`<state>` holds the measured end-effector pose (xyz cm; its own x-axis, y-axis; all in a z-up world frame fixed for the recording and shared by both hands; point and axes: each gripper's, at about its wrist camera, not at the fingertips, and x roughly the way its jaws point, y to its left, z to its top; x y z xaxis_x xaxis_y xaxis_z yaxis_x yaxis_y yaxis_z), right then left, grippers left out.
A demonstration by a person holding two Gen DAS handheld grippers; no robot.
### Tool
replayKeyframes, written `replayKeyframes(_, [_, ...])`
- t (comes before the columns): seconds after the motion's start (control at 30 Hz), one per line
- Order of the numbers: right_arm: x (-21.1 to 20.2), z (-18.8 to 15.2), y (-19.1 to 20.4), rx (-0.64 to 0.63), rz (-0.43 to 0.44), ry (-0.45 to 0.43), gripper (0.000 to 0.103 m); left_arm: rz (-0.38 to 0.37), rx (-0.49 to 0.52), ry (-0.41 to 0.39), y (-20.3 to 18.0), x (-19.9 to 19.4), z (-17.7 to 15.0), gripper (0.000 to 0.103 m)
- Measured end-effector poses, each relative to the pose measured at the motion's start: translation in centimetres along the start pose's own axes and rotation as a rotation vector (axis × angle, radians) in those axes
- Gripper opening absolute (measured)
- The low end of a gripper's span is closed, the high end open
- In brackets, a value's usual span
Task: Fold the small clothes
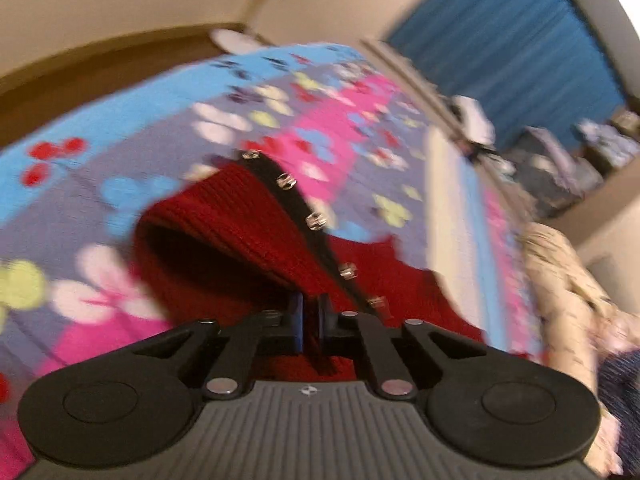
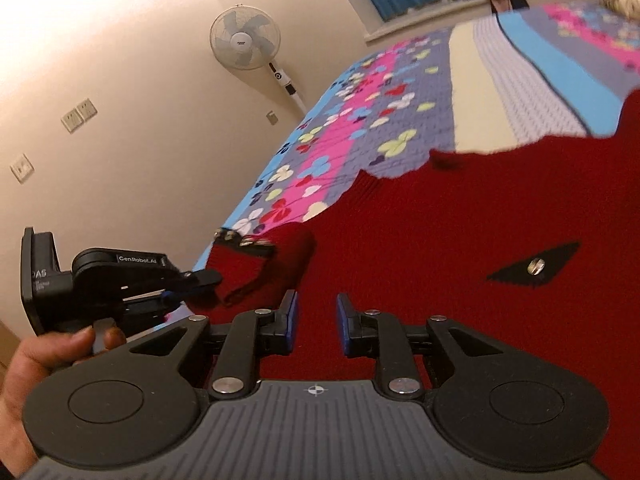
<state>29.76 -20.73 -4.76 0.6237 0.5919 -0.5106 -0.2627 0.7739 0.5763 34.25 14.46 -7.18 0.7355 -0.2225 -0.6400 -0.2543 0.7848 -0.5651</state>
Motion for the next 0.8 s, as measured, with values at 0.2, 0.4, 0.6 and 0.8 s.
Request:
replayKeyframes(0.2, [0.8, 0.0, -2.3, 0.181, 0.065, 0.038, 0.042, -0.229, 0.107, 0.122, -4.1, 1.4, -3.2, 0.006])
replayKeyframes(0.4, [1.3, -0.6, -5.1, 0.379, 0.091, 0.062, 0.046, -0.294, 0.096, 0.162, -5.4, 2.9, -5.8, 0.006])
replayKeyframes(0.6, [1.7, -0.9, -6.1, 0.433, 0.062, 0.061, 0.037, -0.323, 0.071, 0.198, -5.8, 3.7, -6.3, 0.006])
replayKeyframes(0.8, [0.7, -0.1, -6.3, 0.385, 0.032, -0.033, 0.005, -0.336, 0.063, 0.204, -6.3, 3.0, -5.7, 0.006])
